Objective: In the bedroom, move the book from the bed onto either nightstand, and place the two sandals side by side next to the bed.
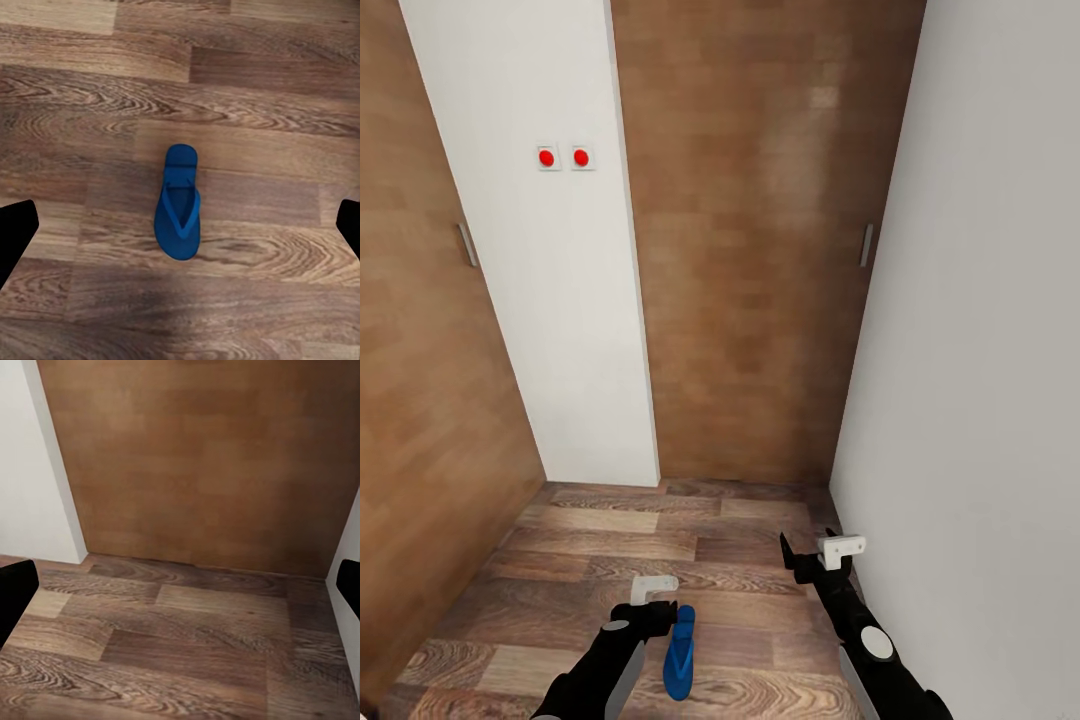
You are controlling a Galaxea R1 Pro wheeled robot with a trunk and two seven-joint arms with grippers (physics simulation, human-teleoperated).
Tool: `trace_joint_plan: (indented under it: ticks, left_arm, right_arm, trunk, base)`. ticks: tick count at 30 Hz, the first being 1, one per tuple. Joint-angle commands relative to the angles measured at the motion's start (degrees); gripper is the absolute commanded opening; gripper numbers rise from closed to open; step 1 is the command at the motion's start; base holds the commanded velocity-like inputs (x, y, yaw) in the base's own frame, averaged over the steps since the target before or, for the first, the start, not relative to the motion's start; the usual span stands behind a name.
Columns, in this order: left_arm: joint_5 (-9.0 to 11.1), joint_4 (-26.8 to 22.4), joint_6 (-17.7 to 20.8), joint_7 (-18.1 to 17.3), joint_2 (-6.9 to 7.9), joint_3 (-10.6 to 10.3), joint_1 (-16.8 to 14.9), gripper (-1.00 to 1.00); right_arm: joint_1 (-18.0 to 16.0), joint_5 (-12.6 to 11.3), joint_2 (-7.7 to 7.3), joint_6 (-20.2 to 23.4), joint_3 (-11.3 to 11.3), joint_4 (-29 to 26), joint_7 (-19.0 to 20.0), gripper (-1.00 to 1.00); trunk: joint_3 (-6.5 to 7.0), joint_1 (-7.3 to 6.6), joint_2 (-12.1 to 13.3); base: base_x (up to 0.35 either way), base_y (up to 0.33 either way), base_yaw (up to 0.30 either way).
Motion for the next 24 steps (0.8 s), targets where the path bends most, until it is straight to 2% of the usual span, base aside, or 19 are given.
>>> trace_joint_plan:
  ticks: [1,24]
  left_arm:
    - [0.01,-0.11,0.33,0.22,-0.01,-0.06,-0.01,1.00]
    - [-0.07,-0.11,0.33,0.21,-0.01,-0.06,-0.01,1.00]
  right_arm:
    - [-0.03,-0.08,0.02,-0.15,-0.06,0.03,0.23,1.00]
    - [-0.03,-0.14,-0.06,-0.08,-0.22,0.11,0.23,1.00]
  trunk:
    - [-0.24,0.22,-0.44]
    - [-4.37,5.27,-9.67]
  base:
    - [0.000,0.000,0.000]
    - [0.000,0.000,0.000]
